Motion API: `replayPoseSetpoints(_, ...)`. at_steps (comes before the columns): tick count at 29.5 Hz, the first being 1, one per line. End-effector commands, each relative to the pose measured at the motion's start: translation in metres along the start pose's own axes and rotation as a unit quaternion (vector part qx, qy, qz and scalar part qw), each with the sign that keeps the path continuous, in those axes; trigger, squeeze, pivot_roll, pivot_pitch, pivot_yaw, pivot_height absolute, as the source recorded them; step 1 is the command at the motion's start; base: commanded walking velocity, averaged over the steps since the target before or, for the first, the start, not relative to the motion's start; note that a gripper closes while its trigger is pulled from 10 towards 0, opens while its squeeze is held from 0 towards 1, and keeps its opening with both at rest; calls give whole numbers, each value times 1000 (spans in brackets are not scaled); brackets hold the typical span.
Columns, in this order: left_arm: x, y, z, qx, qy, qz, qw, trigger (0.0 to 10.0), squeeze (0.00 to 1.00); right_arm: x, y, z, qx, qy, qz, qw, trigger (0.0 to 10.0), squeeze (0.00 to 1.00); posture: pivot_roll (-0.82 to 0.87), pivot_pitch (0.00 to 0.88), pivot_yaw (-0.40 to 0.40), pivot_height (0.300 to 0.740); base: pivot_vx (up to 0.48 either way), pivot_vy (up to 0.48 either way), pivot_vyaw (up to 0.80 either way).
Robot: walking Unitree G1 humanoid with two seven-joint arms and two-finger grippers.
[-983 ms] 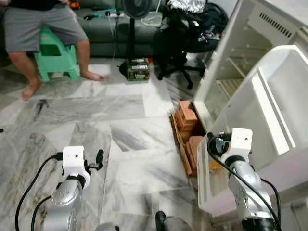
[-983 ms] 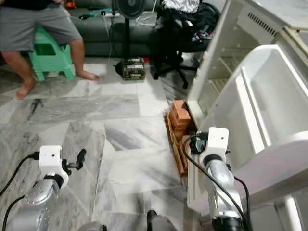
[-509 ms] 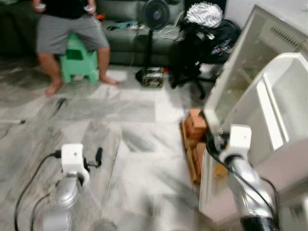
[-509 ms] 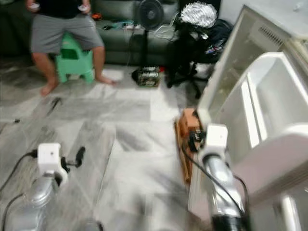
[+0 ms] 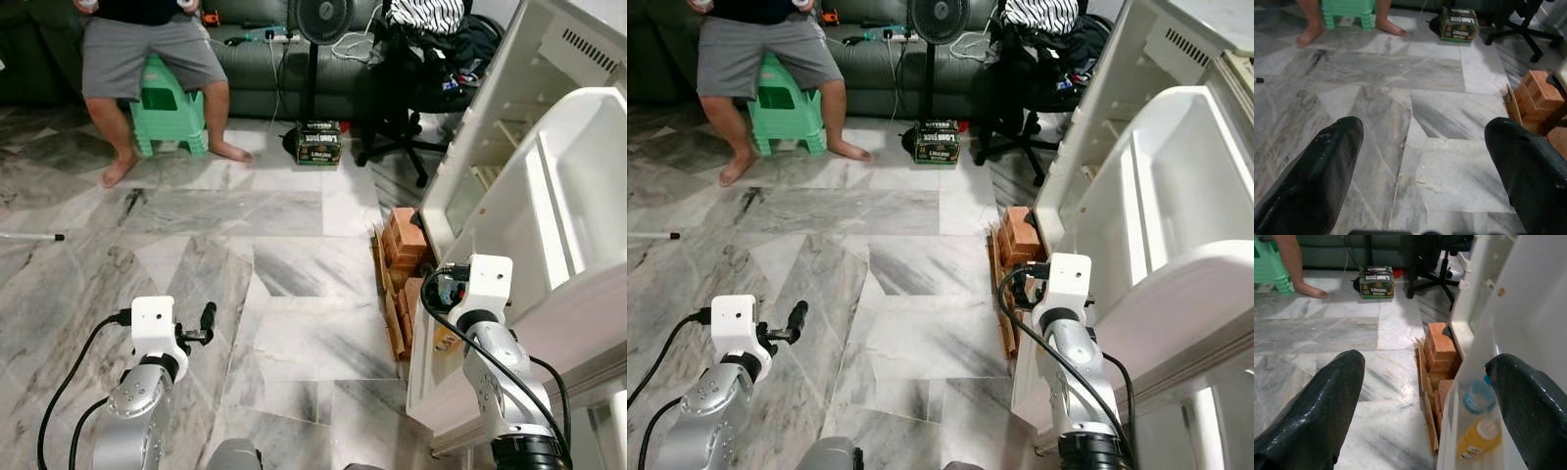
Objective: Restocking fridge
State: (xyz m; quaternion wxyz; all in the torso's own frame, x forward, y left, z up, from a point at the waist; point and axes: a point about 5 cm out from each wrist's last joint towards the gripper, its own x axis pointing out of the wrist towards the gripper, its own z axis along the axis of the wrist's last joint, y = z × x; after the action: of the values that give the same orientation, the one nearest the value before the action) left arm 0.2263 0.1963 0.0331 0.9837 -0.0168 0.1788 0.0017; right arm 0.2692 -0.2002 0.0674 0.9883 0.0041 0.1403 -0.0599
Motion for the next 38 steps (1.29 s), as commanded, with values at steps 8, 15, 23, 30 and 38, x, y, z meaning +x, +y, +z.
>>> replayPoseSetpoints(8, -1, 0, 4, 6, -11, -9, 1000, 10000, 0, 5, 2, 8, -1, -12, 6, 1000, 10000, 0, 103, 8, -46, 740, 0, 480, 0)
replayPoseSetpoints(15, 0, -2, 5, 5, -14, -15, 1000, 10000, 0, 5, 3, 9, 4, -12, 7, 1000, 10000, 0, 100, 8, -44, 740, 0, 480, 0)
replayPoseSetpoints(23, -1, 1, 9, 1, -30, -7, 1000, 10000, 0, 7, 6, 11, 3, -14, 9, 1000, 10000, 0, 102, 10, -43, 740, 0, 120, -600)
replayPoseSetpoints(30, 1, 7, 17, 6, -53, 10, 999, 10000, 0, 10, 8, 16, 7, -28, 9, 1000, 10000, 0, 103, 11, -41, 740, 0, 0, -800)
replayPoseSetpoints(38, 1, 4, 26, 36, -83, 25, 996, 10000, 0, -3, 12, 29, 34, -87, 50, 994, 10000, 0, 89, 0, -31, 740, 0, 0, -236)
